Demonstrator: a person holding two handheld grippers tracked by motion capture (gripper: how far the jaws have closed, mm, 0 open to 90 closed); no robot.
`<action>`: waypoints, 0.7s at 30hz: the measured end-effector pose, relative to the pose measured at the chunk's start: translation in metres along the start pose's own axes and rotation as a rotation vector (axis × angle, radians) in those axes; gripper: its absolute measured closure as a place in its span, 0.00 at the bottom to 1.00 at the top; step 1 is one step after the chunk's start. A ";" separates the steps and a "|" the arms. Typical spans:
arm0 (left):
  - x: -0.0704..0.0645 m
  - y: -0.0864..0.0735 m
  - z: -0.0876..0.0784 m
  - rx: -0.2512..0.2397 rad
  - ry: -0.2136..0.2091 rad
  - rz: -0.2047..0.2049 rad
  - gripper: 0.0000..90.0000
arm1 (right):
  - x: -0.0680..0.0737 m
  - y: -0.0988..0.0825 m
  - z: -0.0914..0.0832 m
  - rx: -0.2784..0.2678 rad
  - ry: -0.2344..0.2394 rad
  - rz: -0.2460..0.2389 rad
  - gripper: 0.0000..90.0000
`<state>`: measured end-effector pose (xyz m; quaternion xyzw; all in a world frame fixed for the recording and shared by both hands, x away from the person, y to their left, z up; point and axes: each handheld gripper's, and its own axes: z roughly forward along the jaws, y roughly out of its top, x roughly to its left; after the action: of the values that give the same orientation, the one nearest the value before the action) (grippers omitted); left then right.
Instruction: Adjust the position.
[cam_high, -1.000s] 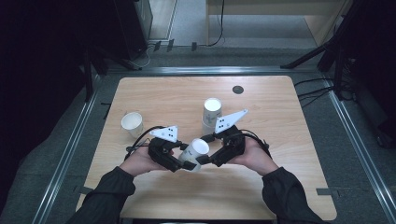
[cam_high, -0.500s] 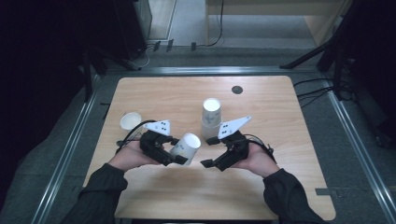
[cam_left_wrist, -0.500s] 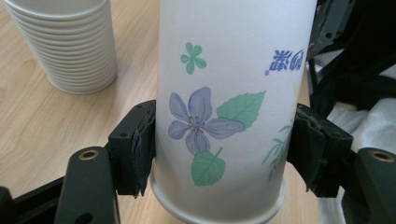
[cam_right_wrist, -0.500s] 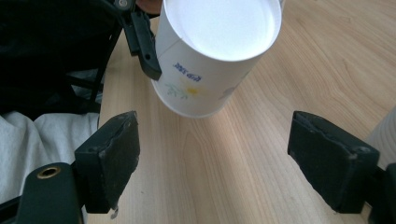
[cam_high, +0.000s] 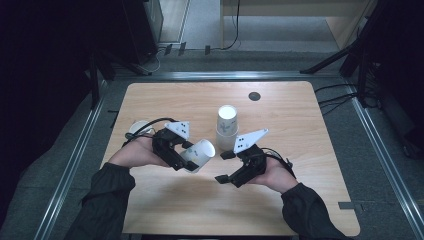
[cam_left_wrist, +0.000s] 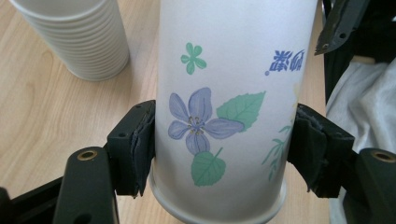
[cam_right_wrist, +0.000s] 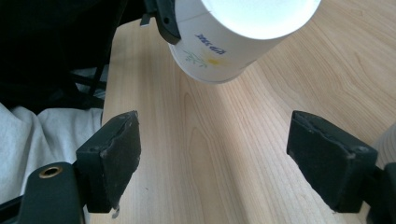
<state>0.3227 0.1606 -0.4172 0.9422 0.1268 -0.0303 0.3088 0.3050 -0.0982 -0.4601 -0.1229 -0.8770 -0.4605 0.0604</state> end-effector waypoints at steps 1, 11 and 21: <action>-0.001 0.001 0.002 0.015 0.011 0.013 0.33 | 0.000 0.000 0.001 0.002 -0.001 0.001 0.20; -0.008 -0.004 0.024 0.149 0.035 0.060 0.33 | -0.004 -0.001 0.009 -0.007 -0.033 -0.017 0.21; -0.014 -0.003 0.039 0.237 0.054 0.095 0.33 | -0.009 -0.001 0.019 -0.013 -0.026 -0.022 0.23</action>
<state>0.3089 0.1370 -0.4481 0.9774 0.0861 -0.0052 0.1929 0.3139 -0.0848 -0.4733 -0.1194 -0.8760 -0.4653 0.0433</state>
